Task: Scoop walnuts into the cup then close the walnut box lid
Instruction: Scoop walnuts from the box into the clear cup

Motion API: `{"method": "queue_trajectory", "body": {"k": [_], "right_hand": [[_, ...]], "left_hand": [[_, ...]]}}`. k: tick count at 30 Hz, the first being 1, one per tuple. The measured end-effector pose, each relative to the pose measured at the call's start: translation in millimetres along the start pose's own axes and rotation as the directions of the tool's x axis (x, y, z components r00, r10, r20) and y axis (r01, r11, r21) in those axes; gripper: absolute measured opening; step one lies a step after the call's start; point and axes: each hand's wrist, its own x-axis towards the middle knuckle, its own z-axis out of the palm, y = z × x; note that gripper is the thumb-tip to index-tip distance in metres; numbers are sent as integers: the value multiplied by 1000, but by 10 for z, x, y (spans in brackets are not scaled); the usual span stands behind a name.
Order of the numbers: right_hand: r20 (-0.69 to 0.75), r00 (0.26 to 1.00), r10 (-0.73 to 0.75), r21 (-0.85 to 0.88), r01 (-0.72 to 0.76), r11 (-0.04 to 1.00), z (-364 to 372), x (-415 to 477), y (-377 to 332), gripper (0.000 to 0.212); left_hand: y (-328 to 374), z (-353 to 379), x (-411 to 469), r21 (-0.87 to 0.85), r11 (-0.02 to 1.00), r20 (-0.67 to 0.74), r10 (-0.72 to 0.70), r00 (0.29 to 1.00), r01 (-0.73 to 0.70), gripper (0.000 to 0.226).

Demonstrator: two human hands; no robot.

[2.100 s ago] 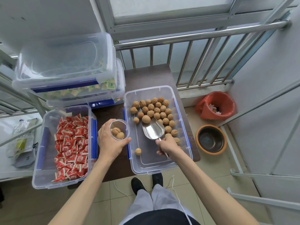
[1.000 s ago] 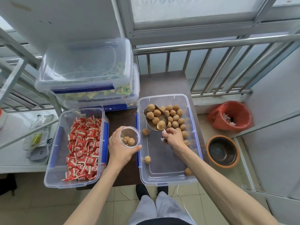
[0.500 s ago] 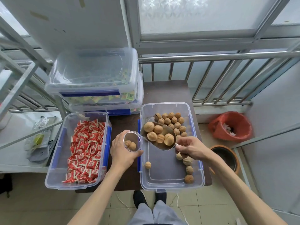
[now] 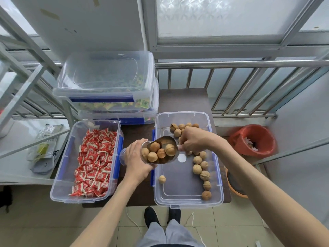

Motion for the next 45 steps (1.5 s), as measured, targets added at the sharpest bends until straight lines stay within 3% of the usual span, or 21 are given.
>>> {"method": "queue_trajectory", "body": {"k": [6, 10, 18, 26, 30, 32, 39, 43, 45], "right_hand": [[67, 997, 23, -162, -12, 987, -228, -94, -495, 25], [34, 999, -16, -267, 25, 963, -246, -162, -783, 23], [6, 1000, -19, -260, 20, 965, -292, -287, -789, 28], [39, 982, 184, 41, -185, 982, -33, -738, 98, 35], [205, 936, 286, 108, -312, 944, 540, -706, 326, 17], [235, 921, 310, 174, -354, 919, 777, -639, 329, 18], [169, 913, 371, 541, -401, 739, 1342, -565, 223, 25], [88, 880, 466, 709, -384, 591, 1569, -506, 187, 34], [114, 861, 496, 799, -376, 468, 1652, -383, 108, 35]], "left_hand": [[30, -10, -22, -56, 998, -6, -36, 999, 35, 74], [19, 1, -36, -98, 992, 1, -81, 997, 80, 77], [-73, 35, -24, -105, 986, 22, -124, 992, 126, 88], [-134, 54, -36, -122, 983, 8, -137, 991, 137, 91], [-161, 59, -26, -116, 983, 20, -141, 990, 143, 91], [-169, 59, -27, -111, 983, 28, -146, 989, 148, 90], [-195, 65, -15, -105, 985, 21, -132, 991, 134, 88], [-174, 64, -29, -117, 985, 13, -124, 992, 125, 86], [-169, 63, -38, -114, 986, 8, -122, 992, 123, 85]]}}
